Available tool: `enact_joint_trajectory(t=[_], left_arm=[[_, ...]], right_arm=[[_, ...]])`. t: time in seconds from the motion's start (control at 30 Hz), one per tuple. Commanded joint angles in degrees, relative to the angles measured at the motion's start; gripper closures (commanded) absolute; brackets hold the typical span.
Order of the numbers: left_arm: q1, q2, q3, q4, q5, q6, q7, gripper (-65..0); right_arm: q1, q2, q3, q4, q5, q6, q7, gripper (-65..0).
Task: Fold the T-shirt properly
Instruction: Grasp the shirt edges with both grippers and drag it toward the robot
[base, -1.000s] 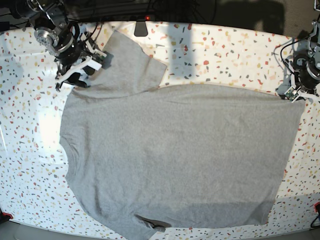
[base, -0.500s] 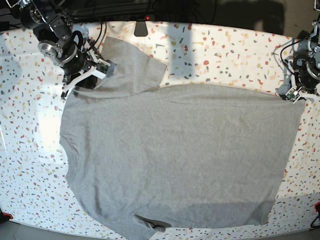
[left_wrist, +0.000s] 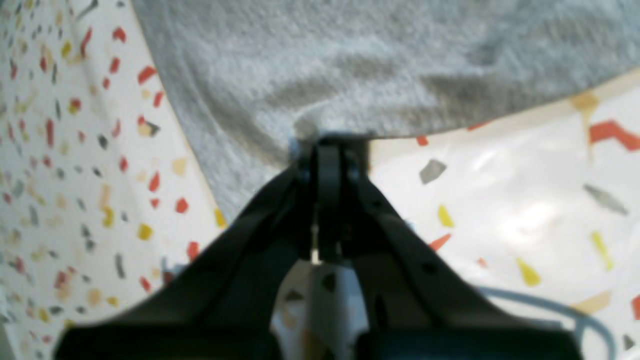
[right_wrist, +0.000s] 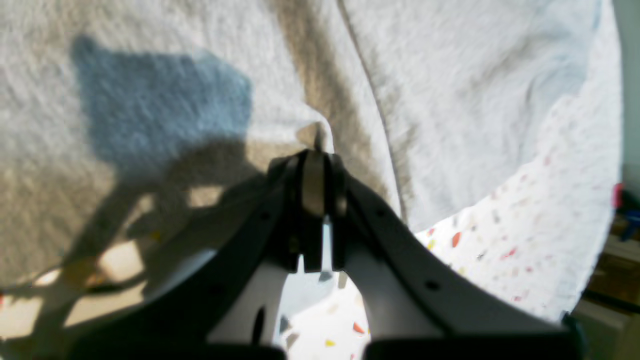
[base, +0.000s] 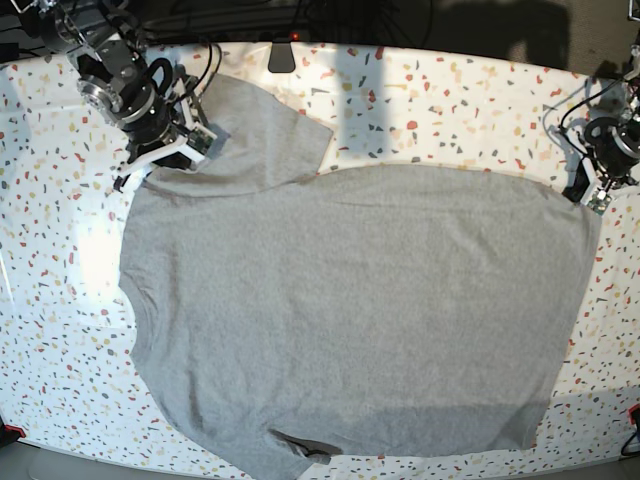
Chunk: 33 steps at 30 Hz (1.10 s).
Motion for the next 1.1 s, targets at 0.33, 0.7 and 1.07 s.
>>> enact_joint_trajectory(t=[0.33,0.7,1.07], left_arm=[[12.72,-4.66,-2.29,11.13,-6.01,-1.01,0.26,0.0],[28.11,3.48,-19.3,19.76,-5.97,-1.36,-2.29,0.0],[33.46,9.53,-31.12,24.59,-6.01,-5.99,-5.27,0.0]], right_arm=[[-15.13,3.08,11.02,12.28,6.32,0.28,-0.33,0.0],[-31.41,2.75,18.58,18.56,7.67,-0.98,1.25,0.0],[-34.23,2.78,18.58,24.9,7.28,-4.87,1.42,0.0]])
